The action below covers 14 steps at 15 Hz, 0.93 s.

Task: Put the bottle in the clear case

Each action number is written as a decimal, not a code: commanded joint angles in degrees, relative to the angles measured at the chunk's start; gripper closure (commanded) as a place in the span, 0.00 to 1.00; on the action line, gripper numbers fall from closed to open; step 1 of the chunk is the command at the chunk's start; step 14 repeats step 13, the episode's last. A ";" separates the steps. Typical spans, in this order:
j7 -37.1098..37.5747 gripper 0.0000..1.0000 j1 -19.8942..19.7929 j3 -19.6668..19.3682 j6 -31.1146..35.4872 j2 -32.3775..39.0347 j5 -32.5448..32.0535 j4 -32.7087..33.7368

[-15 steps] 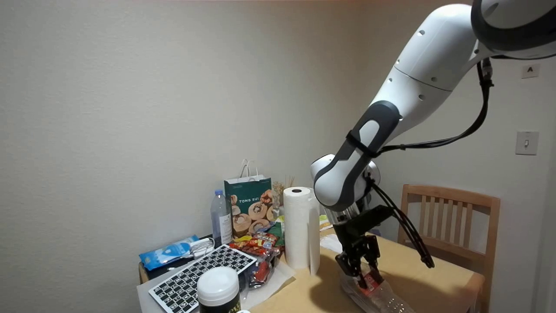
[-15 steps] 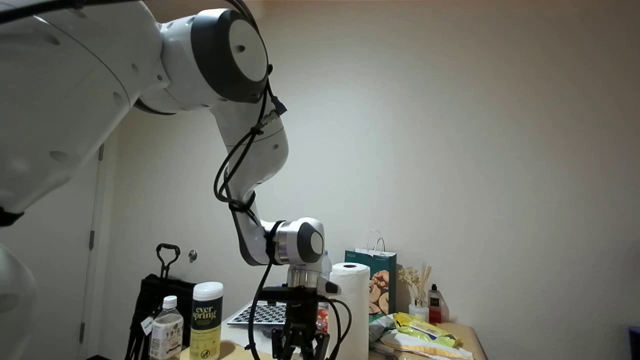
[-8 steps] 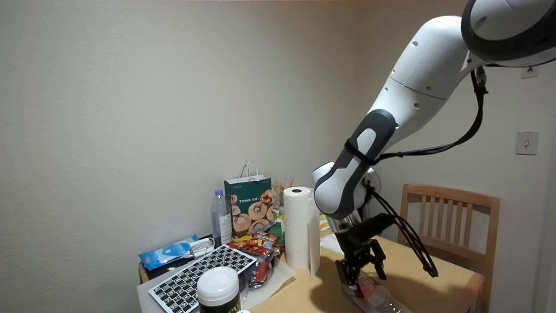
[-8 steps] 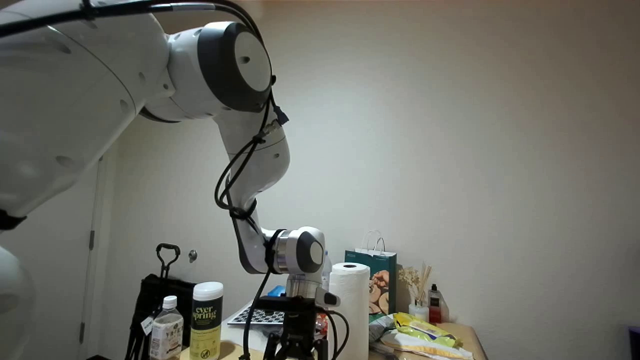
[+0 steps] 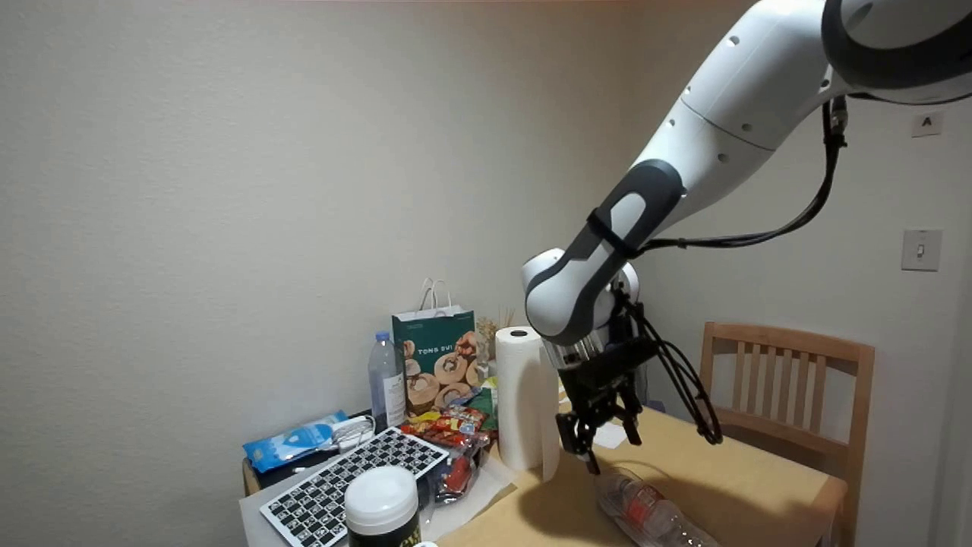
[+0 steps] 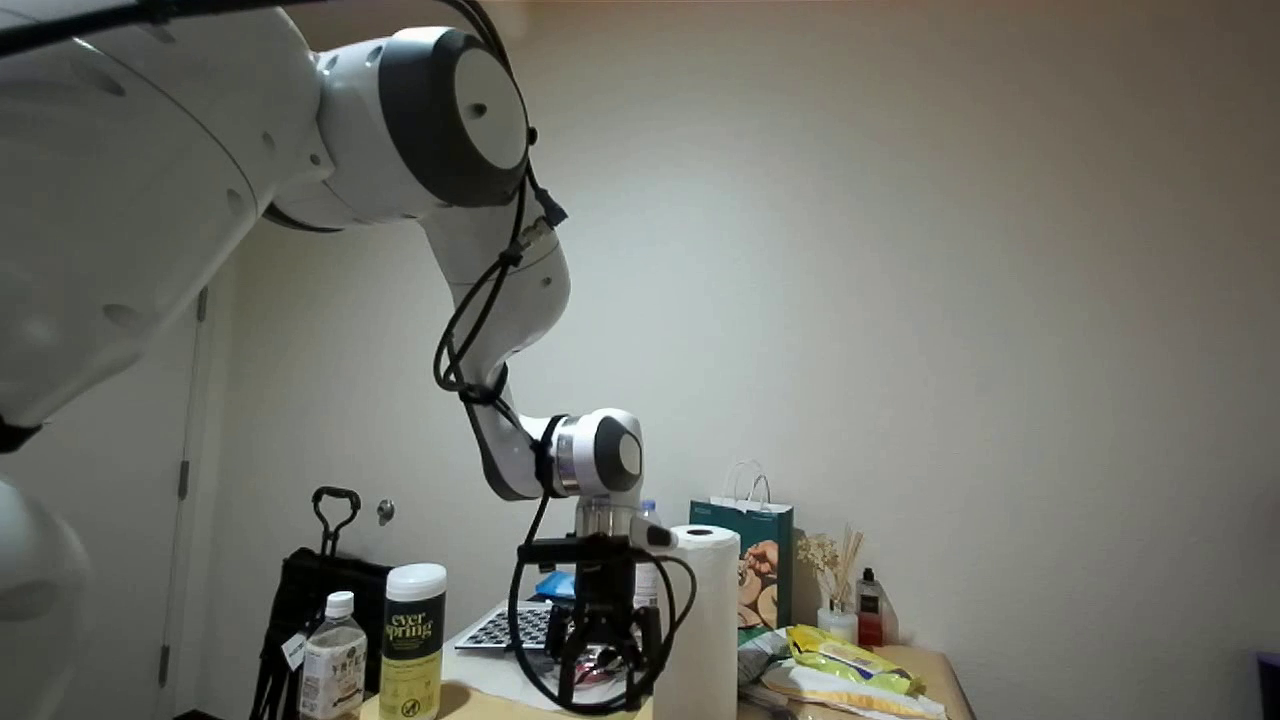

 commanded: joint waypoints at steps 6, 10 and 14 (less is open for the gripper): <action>9.60 0.00 3.17 0.45 -4.99 -6.53 -7.72 5.46; 12.28 0.00 4.18 0.38 -5.28 -7.85 -9.71 5.69; 12.29 0.00 4.13 0.17 -5.29 -7.84 -9.73 5.68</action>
